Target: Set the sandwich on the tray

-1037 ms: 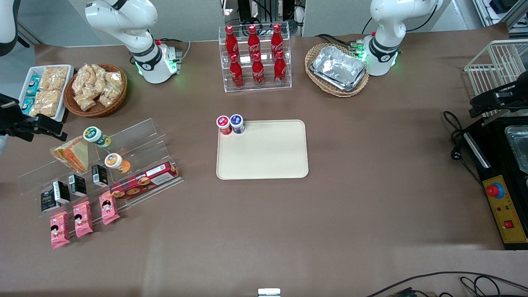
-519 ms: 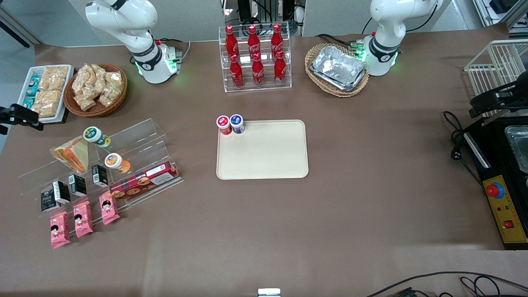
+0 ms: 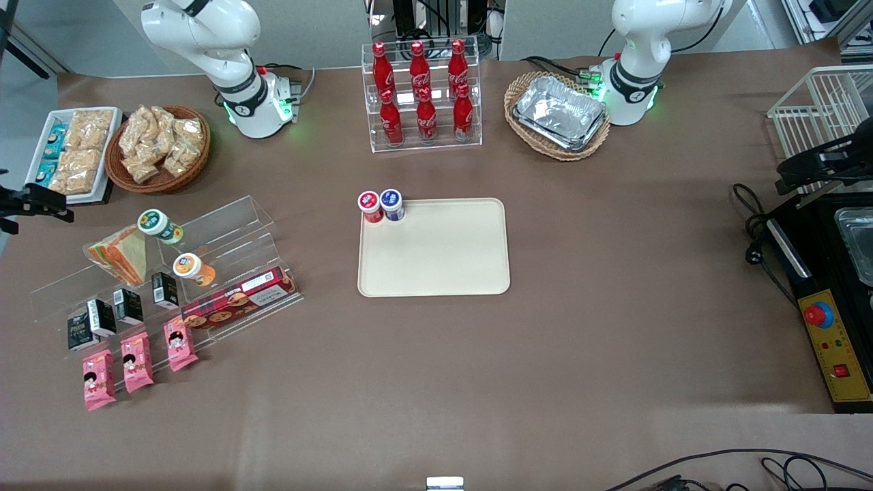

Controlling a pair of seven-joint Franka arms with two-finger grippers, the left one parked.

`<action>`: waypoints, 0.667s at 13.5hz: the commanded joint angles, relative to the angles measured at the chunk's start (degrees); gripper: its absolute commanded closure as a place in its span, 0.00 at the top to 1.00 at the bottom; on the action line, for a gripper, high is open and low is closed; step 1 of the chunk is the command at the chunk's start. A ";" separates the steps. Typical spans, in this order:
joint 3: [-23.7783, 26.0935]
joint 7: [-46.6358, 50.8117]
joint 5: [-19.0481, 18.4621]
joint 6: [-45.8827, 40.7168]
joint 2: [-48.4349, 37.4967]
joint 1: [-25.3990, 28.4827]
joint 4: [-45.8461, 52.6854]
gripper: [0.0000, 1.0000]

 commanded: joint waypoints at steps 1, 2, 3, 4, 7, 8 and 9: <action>-0.01 -2.62 -1.57 7.35 -2.99 0.07 -8.04 1.00; -0.09 -3.67 -1.48 9.63 -3.34 -0.02 -9.89 1.00; -0.53 -4.38 -1.48 11.48 -3.52 -0.80 -11.56 1.00; -0.71 -5.34 -1.48 13.33 -3.61 -0.90 -13.05 1.00; -1.50 -6.41 -1.40 17.91 -3.61 -1.07 -17.45 1.00; -1.59 -6.41 -0.96 18.70 -3.52 -1.07 -18.42 1.00; -1.59 -6.32 -0.78 19.32 -3.43 -1.07 -19.30 1.00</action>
